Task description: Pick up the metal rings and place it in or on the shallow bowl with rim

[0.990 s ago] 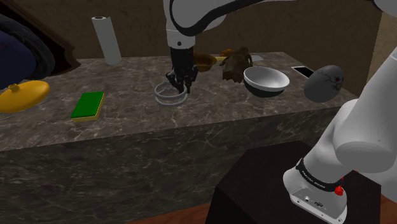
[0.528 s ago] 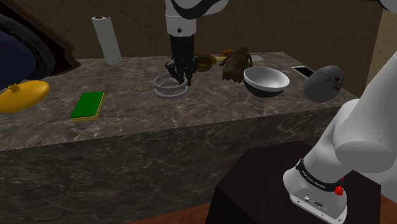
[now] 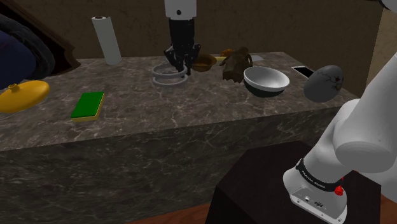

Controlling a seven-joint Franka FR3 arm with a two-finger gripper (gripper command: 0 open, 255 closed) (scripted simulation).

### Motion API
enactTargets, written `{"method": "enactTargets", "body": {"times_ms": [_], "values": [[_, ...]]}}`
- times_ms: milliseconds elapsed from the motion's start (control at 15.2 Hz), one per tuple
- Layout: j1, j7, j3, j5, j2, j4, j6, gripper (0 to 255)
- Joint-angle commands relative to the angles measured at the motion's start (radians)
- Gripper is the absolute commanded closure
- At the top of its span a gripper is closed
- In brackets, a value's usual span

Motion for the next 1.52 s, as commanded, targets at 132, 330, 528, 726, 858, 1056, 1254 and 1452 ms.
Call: {"method": "enactTargets", "body": {"times_ms": [132,330,528,726,858,1056,1254,1452], "values": [[0.0,0.003,0.0,0.0,-0.001,0.051,-0.052,255],[-0.034,-0.062,-0.033,-0.01,0.017,0.074,-0.061,255],[-0.068,-0.126,-0.065,-0.019,0.044,0.109,-0.072,255],[-0.102,-0.189,-0.095,-0.028,0.08,0.155,-0.085,255],[-0.124,-0.23,-0.114,-0.034,0.109,0.193,-0.096,255],[-0.157,-0.289,-0.14,-0.041,0.16,0.262,-0.115,255],[-0.192,-0.347,-0.164,-0.046,0.22,0.345,-0.14,255],[-0.226,-0.403,-0.186,-0.049,0.292,0.448,-0.171,255]]}}
